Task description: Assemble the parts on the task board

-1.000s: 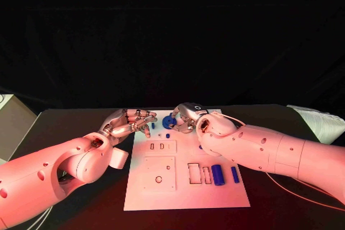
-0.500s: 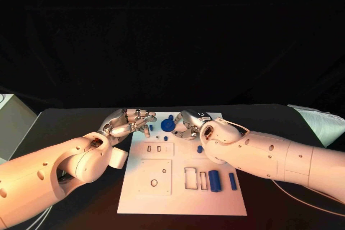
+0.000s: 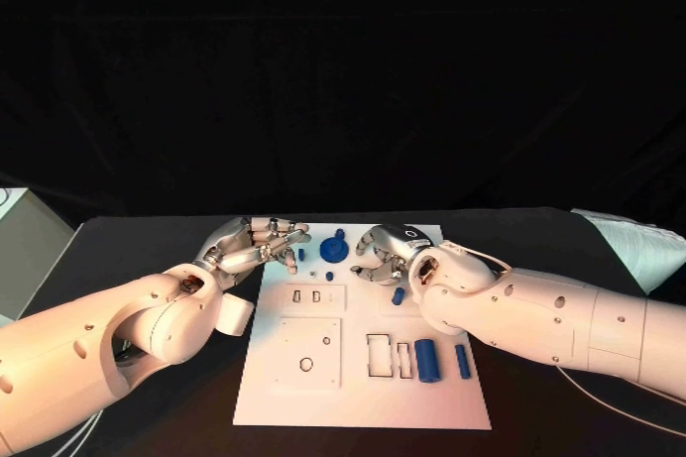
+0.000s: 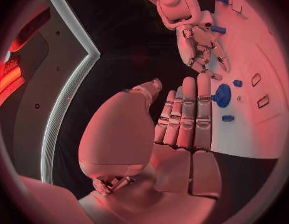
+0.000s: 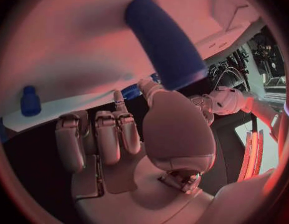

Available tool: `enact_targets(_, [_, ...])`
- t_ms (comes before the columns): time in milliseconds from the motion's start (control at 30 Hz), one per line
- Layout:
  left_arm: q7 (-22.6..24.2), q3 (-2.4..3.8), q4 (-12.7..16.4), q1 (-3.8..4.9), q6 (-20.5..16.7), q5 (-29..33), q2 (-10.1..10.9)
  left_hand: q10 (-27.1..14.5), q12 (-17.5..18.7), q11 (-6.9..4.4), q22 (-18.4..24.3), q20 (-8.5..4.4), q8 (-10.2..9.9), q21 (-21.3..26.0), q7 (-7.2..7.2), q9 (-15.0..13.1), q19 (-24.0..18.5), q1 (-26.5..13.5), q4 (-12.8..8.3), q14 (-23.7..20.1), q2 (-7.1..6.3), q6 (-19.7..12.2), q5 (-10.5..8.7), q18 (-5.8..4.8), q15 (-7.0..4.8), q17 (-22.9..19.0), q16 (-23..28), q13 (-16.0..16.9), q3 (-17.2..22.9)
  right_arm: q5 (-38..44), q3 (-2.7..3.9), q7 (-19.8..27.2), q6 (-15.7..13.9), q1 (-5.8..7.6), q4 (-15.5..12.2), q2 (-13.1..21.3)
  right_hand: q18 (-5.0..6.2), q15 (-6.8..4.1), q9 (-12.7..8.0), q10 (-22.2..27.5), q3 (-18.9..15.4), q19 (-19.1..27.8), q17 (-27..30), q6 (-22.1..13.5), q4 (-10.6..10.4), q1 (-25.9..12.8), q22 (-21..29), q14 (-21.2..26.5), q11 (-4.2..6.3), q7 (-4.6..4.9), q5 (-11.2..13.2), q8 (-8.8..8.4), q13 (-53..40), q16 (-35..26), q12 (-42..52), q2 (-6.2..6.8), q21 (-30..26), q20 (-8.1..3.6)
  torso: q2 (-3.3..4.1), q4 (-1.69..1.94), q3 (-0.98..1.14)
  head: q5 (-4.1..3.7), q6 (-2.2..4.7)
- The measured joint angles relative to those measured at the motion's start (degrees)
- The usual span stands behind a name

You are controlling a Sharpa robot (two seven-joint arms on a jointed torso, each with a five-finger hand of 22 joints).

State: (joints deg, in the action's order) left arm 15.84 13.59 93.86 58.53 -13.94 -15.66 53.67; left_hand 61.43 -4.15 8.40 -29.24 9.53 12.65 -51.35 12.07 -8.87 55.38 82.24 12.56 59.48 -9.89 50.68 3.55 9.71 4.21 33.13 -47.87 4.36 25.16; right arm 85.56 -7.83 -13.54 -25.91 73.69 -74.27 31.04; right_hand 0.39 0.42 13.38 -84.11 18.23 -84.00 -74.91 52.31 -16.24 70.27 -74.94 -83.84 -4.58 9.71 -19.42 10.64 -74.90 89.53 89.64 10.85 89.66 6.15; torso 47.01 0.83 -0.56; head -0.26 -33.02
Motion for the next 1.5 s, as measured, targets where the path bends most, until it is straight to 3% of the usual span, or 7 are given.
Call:
enact_targets(200, [0.0,-0.01,-0.32,-0.01,0.0,-0.01,-0.04,-0.12,0.0,0.12,-0.03,0.0,0.0,0.0,0.0,0.0,0.0,0.0,-0.11,0.0,0.0,0.0,0.0,0.0,0.0,-0.04,0.0,0.0,0.11,-0.68,0.33,0.33,-1.46,1.16,-1.35,1.91,0.0,0.0,-0.01,0.0,-0.2,0.0,0.0,0.0,0.2,0.34,0.0,0.0,0.0,0.0,0.0,0.0,0.0,0.0,0.0,0.34,0.0,0.0,-0.1,-0.1,0.05,-0.16,0.26])
enact_targets(667, [0.04,-0.01,-1.8,-0.03,0.01,-0.02,-0.73,-0.2,0.0,0.2,-0.05,0.0,0.0,-0.23,0.0,0.0,0.0,0.0,-0.16,0.0,0.0,0.0,0.0,0.0,0.0,-0.07,0.0,0.01,0.16,-7.2,1.12,3.86,-3.58,4.83,-5.93,7.19,0.0,0.0,0.0,0.0,-0.22,0.0,-0.02,0.0,0.48,1.17,0.01,0.0,0.0,0.0,0.36,0.0,-0.04,0.0,0.0,1.15,0.0,0.0,-0.79,-0.51,0.43,-0.29,0.4])
enact_targets(967, [0.04,-0.02,-2.43,-0.17,0.04,-0.01,-1.12,-0.2,0.0,0.2,-0.12,-0.01,0.0,-0.23,0.0,-0.02,-0.41,0.0,-0.31,-0.43,0.0,0.0,0.0,0.01,0.0,-0.21,0.0,0.01,0.31,-15.0,1.16,7.9,-3.24,6.38,-8.03,13.81,0.0,0.0,-0.14,0.0,0.95,0.0,-0.04,0.0,3.23,5.93,0.02,0.0,0.0,0.0,1.83,-0.25,-0.03,0.0,0.0,1.56,0.0,0.0,-1.38,-1.01,0.58,-0.66,0.24])
enact_targets(1167, [0.04,-0.02,-2.48,-0.31,0.06,-0.01,-1.31,0.9,-0.54,-0.16,-0.22,0.0,0.0,-0.62,0.0,-0.14,-0.83,0.0,-0.47,-0.43,0.0,0.0,0.0,0.01,0.0,-0.29,0.0,0.28,0.47,-17.71,0.81,9.98,-2.36,5.87,-9.01,18.26,0.0,0.0,-0.19,0.0,1.64,0.0,-0.04,0.2,4.71,8.37,0.02,0.0,0.0,0.2,2.13,-0.25,-0.03,0.0,-0.36,1.91,0.0,0.0,-1.79,-1.37,0.76,-1.09,0.1])
enact_targets(1500, [0.1,-0.02,-2.57,-0.56,0.06,-0.01,-1.32,1.56,-0.89,-0.31,-0.31,0.0,0.0,-0.62,0.0,-0.14,-0.83,0.0,-0.64,-0.42,0.0,0.0,0.0,0.01,0.0,-0.34,0.0,0.46,0.63,-18.44,0.44,11.26,-0.61,2.8,-8.31,21.7,0.0,0.19,-0.58,0.15,1.32,0.0,-0.03,-0.13,5.82,9.39,0.03,-0.19,-0.26,0.5,4.02,-1.13,-0.02,0.0,-1.99,2.89,0.0,0.05,-2.42,-2.14,1.07,-1.35,-0.35])
